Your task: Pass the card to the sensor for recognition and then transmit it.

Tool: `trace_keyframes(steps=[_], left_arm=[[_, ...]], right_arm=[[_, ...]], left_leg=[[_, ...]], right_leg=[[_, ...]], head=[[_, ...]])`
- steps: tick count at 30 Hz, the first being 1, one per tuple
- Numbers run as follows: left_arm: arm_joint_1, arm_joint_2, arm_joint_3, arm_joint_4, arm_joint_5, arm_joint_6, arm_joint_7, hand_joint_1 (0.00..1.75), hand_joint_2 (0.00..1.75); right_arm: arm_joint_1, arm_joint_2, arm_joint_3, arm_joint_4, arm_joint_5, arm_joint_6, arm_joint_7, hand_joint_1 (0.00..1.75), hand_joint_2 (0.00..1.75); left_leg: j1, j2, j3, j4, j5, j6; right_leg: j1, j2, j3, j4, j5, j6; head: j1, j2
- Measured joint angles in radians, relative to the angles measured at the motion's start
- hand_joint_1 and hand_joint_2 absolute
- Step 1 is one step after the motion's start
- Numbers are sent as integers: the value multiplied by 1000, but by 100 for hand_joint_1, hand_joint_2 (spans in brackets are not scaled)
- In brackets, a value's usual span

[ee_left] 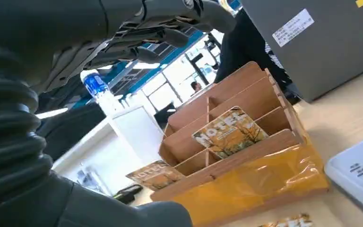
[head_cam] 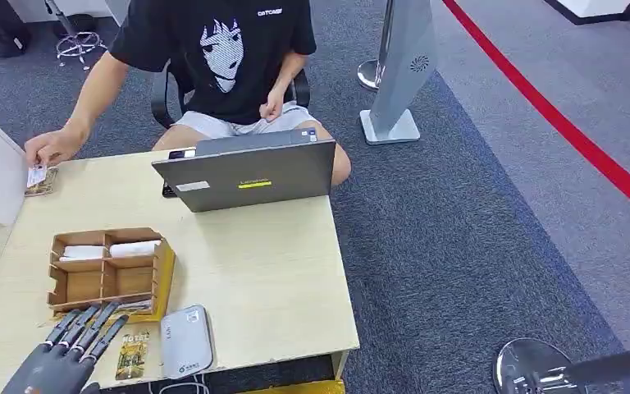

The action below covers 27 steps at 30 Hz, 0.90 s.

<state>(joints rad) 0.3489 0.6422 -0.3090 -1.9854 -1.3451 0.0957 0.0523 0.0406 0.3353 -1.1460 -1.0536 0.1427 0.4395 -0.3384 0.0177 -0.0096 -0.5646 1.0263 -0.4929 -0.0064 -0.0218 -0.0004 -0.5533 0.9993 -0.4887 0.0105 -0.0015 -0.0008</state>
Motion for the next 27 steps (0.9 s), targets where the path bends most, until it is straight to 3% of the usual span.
trace_keyframes(steps=[6, 10, 19, 27], left_arm=[[-68, -120, 6, 127, -63, 11, -29, 0, 175], [-94, -174, 22, 184, -97, 21, -40, 0, 175], [-151, -359, 126, 271, -212, 85, -73, 0, 175], [-184, -455, 196, 304, -216, 99, -107, 0, 175]], right_arm=[[-3, 0, 24, 9, 1, -3, -4, 0, 175], [-4, 0, 30, 11, 2, -7, -5, 0, 175], [-3, 0, 53, 12, -17, -43, -9, 0, 175], [1, -1, 81, 12, -34, -64, -7, 0, 175]], left_leg=[[0, 0, 0, 0, 0, 0], [0, 0, 0, 0, 0, 0], [0, 0, 0, 0, 0, 0], [0, 1, 1, 0, 0, 0]], right_leg=[[0, 0, 0, 0, 0, 0], [0, 0, 0, 0, 0, 0], [0, 1, 0, 0, 0, 0], [0, 2, 0, 0, 0, 0]], head=[[0, 0], [0, 0], [0, 0], [0, 0]])
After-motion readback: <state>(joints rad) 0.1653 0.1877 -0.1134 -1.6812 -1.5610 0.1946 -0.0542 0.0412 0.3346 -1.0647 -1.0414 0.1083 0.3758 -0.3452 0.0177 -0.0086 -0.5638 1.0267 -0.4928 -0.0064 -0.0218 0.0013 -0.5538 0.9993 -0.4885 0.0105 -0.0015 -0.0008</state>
